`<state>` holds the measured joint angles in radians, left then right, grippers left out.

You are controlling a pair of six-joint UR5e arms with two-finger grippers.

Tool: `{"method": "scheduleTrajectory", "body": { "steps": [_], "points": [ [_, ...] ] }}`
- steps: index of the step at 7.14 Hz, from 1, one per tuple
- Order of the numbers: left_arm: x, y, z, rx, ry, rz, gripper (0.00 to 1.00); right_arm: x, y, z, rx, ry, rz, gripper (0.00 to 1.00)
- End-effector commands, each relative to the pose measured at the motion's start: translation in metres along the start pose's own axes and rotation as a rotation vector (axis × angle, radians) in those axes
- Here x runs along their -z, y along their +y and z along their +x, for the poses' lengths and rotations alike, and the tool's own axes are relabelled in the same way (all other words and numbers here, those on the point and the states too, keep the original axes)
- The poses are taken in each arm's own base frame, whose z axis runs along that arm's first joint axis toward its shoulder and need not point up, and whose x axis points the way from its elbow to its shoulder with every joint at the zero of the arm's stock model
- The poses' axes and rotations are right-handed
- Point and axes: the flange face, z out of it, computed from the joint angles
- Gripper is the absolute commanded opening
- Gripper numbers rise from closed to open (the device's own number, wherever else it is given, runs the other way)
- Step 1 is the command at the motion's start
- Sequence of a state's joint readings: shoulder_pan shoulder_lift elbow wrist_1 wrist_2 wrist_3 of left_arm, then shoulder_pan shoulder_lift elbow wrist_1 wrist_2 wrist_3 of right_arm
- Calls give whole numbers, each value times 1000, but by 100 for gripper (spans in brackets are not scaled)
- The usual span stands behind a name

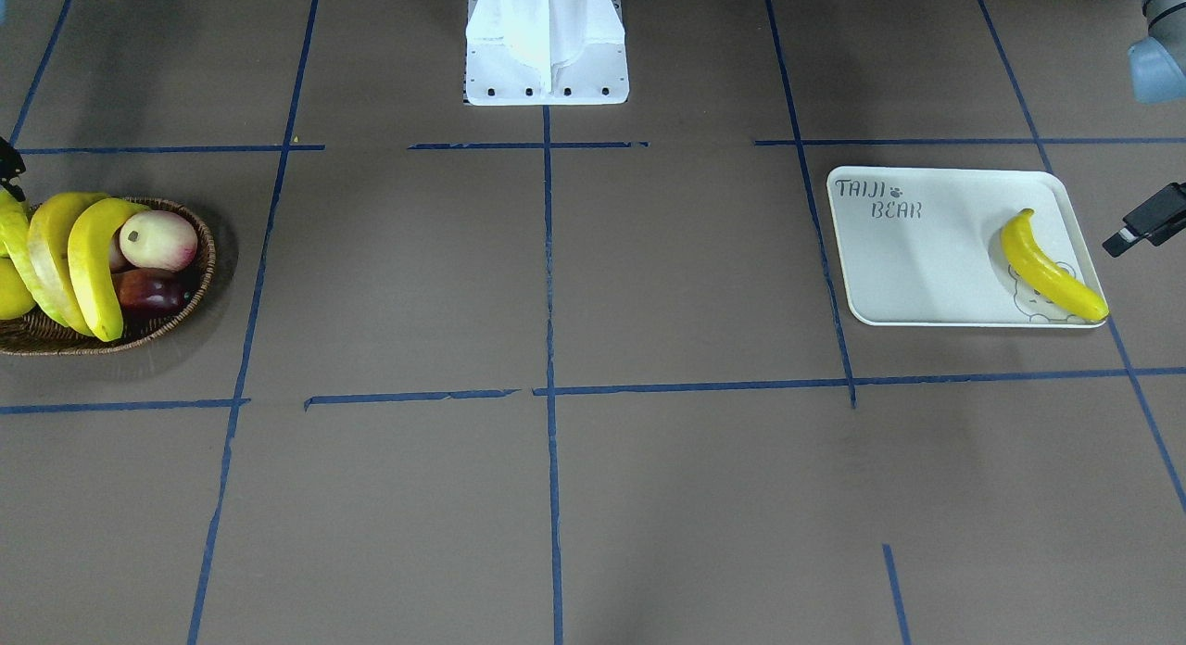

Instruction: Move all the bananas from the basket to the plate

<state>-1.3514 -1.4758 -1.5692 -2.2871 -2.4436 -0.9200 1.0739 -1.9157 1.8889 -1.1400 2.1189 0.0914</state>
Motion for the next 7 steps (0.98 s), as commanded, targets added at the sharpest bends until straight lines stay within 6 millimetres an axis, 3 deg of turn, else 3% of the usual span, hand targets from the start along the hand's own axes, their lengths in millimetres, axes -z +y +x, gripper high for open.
{"method": "scheduleTrajectory", "body": {
  "steps": [1,3,4,6,7],
  "points": [
    [0,0,-1,2,-1,-1,100,-5,-7,-6,18,-1,-2,90],
    [-1,0,0,1,-1,-2,100,-12,-6,-8,25,-3,-18,81],
    [-1,0,0,1,-1,-2,100,-17,-5,-7,33,5,-28,63],
    [-1,0,0,-1,-1,-2,100,-23,-10,-12,56,16,-35,39],
    [-1,0,0,1,-1,-2,100,-20,-12,-14,58,3,-30,12]
  ]
}}
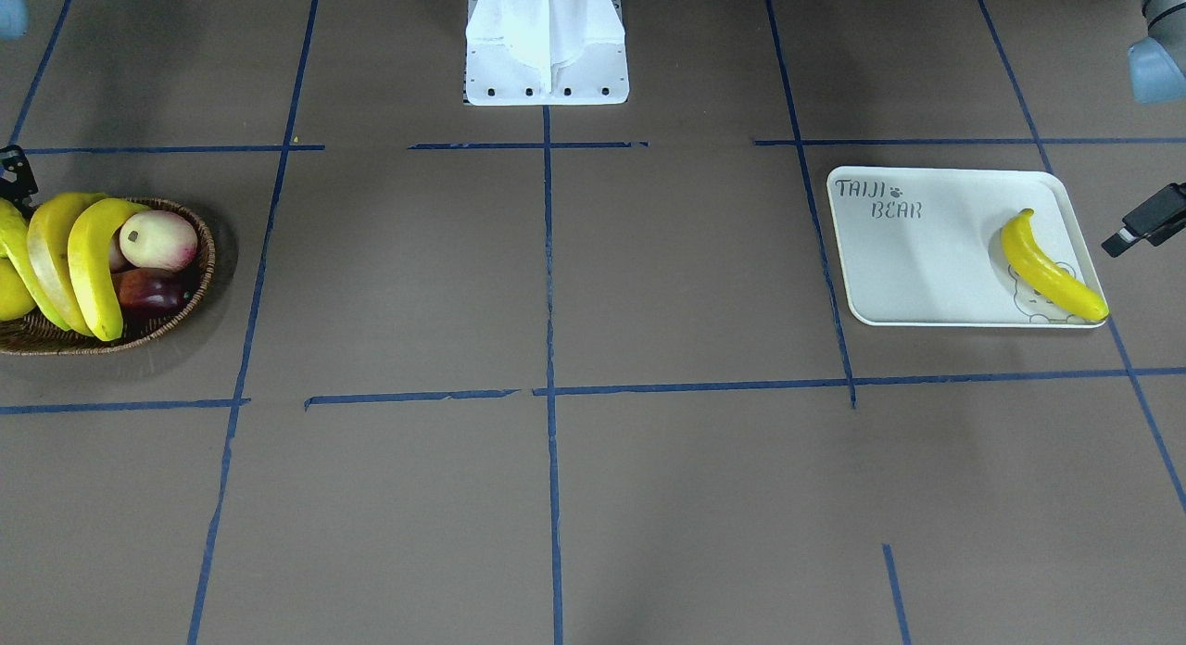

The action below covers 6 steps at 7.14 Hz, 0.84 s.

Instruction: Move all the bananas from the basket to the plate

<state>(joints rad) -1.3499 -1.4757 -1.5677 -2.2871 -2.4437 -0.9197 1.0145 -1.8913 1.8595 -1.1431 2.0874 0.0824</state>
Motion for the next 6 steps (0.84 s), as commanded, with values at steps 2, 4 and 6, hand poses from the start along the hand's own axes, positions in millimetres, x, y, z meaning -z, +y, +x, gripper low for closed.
{"method": "scheduleTrajectory", "body": {
  "steps": [2,4,6],
  "points": [
    [0,0,0,1,0,0,100,15,-2,11,-36,-10,30,0],
    [0,0,0,0,1,-1,100,35,5,35,-105,-15,68,0],
    [1,0,3,-6,7,-1,100,71,-30,37,-134,-7,109,0]
  ]
}}
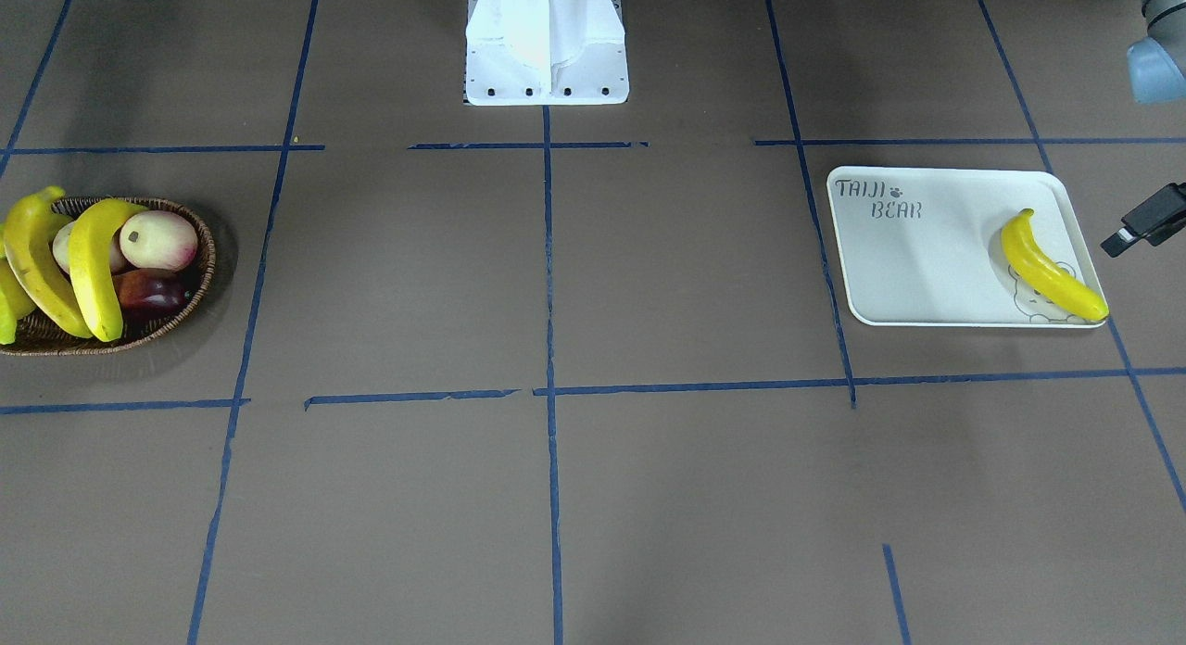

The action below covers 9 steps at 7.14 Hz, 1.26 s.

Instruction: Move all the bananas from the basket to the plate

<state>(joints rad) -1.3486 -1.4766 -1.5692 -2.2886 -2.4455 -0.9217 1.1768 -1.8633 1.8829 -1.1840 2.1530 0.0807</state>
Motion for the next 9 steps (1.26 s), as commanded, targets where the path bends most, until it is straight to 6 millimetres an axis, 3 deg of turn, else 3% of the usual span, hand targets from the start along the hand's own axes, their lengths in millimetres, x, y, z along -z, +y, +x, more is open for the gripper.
{"method": "scheduleTrajectory", "body": {
  "steps": [1,3,4,5,6,7,9],
  "points": [
    [4,1,7,-36,25,16,100,47,-68,-25,-25,-18,32,0],
    [9,7,21,-136,92,55,100,68,-110,-57,-114,-163,67,1],
    [9,16,36,-234,150,78,100,82,-144,-92,-212,-219,94,0],
    [-3,23,65,-312,199,48,100,78,-162,-139,-253,-287,109,0],
    [-9,23,93,-267,233,9,100,66,-172,-188,-291,-359,140,0],
    [-11,22,135,-218,272,-10,100,67,-180,-227,-339,-422,184,0],
    [-27,35,202,-159,319,-71,100,69,-181,-275,-414,-517,250,0]
  ]
}}
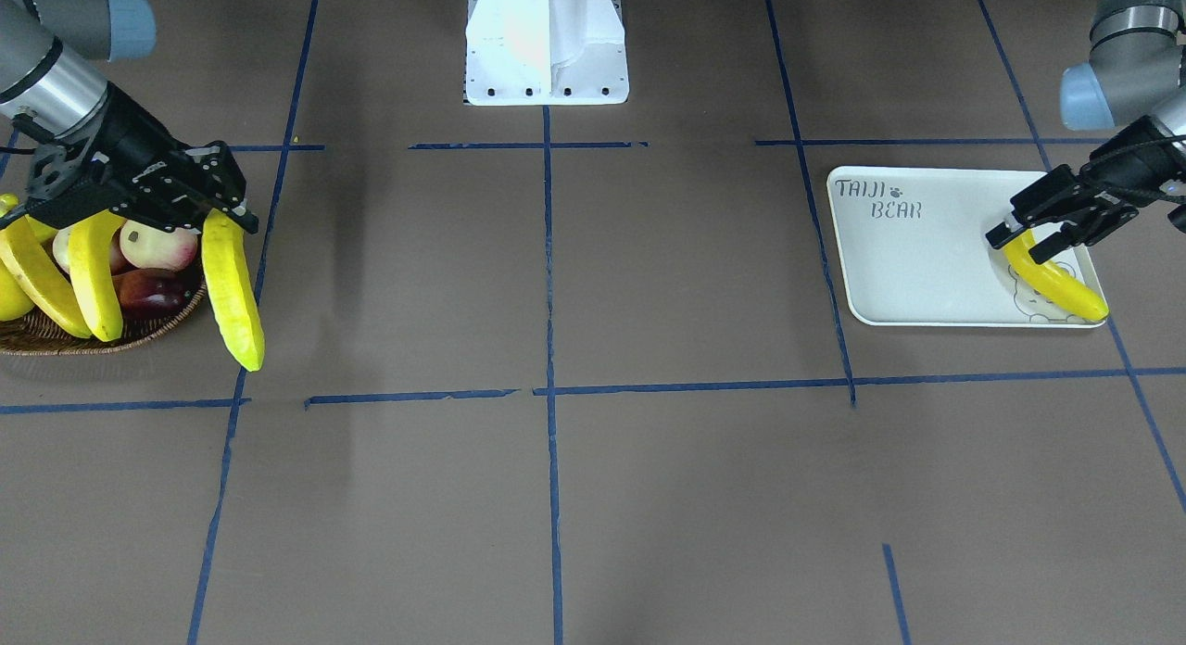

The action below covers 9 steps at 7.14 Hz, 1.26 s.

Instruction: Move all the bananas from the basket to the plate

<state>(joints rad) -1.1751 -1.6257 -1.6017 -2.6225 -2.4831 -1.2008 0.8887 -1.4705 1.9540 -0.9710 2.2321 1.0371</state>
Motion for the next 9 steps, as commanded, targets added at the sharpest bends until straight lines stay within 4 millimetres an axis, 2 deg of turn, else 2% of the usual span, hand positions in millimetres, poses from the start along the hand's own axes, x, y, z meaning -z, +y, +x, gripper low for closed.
{"method": "scheduleTrajectory", "body": {
  "steps": [1,2,3,4,5,7,9],
  "points": [
    [-30,-4,84,122,79,-37,100,-34,33,-49,-49,-119,72,0],
    [-55,5,130,205,112,-18,100,-49,40,-81,-63,-164,123,0],
    [-90,21,181,321,150,-16,100,-59,45,-115,-111,-207,144,0],
    [-117,32,229,488,179,-84,100,-70,54,-144,-152,-241,169,0],
    [-126,39,270,538,216,-128,100,-79,64,-174,-143,-278,173,0],
    [-139,53,304,563,231,-177,100,-87,78,-208,-196,-326,183,0],
    [-170,78,343,564,235,-170,100,-108,100,-243,-192,-352,199,0]
  ]
}}
